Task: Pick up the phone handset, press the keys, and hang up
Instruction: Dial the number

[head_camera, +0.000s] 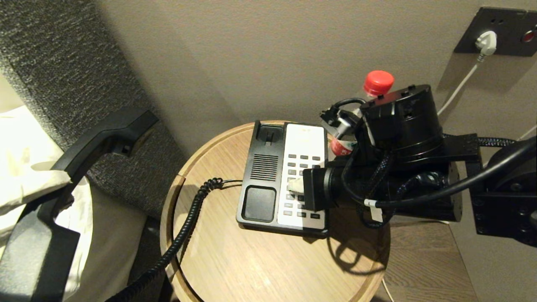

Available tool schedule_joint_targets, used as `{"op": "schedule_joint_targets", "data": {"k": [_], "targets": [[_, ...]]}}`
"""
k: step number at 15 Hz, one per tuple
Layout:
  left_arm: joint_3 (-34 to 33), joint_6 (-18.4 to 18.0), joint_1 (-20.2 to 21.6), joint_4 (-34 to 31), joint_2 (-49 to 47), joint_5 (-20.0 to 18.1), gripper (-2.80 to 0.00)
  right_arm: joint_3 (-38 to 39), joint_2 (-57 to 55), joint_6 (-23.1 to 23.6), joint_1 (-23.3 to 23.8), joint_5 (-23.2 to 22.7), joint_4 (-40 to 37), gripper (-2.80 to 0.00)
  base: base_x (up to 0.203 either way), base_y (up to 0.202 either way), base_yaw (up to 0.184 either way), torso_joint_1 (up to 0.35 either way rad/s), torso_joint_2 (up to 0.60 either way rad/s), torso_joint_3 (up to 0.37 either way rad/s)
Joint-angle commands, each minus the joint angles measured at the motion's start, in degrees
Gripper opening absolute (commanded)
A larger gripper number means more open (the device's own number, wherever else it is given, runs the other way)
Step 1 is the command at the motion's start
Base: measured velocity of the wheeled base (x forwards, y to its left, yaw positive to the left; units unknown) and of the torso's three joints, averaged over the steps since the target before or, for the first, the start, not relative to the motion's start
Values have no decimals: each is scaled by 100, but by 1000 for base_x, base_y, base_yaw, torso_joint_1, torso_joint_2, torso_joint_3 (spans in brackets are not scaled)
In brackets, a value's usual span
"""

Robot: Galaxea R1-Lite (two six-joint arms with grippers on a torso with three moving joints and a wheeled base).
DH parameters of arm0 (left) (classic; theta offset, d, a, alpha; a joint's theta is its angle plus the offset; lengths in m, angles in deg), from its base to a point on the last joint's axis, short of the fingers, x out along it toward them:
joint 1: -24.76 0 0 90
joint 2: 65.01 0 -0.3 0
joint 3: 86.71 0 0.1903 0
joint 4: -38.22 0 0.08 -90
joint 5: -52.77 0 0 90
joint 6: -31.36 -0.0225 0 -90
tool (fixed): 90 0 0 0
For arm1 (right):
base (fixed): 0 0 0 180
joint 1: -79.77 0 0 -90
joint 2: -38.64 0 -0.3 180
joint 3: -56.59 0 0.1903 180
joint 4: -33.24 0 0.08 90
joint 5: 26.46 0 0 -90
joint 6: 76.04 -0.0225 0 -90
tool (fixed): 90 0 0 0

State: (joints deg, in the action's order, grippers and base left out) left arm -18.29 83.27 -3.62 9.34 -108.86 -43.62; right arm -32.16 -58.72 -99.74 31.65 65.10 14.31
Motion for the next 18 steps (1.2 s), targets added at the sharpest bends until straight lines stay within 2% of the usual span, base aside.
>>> {"op": "schedule_joint_targets", "data": {"k": [1,18], "targets": [[-6,30,-1,-3,26,-3,-280,-1,-64,-3,5,2,5,-280,0,0,0,0,0,0],[-67,21,-1,6,52,-3,-280,15,244,-30,-4,-33,-28,-280,0,0,0,0,0,0]]}}
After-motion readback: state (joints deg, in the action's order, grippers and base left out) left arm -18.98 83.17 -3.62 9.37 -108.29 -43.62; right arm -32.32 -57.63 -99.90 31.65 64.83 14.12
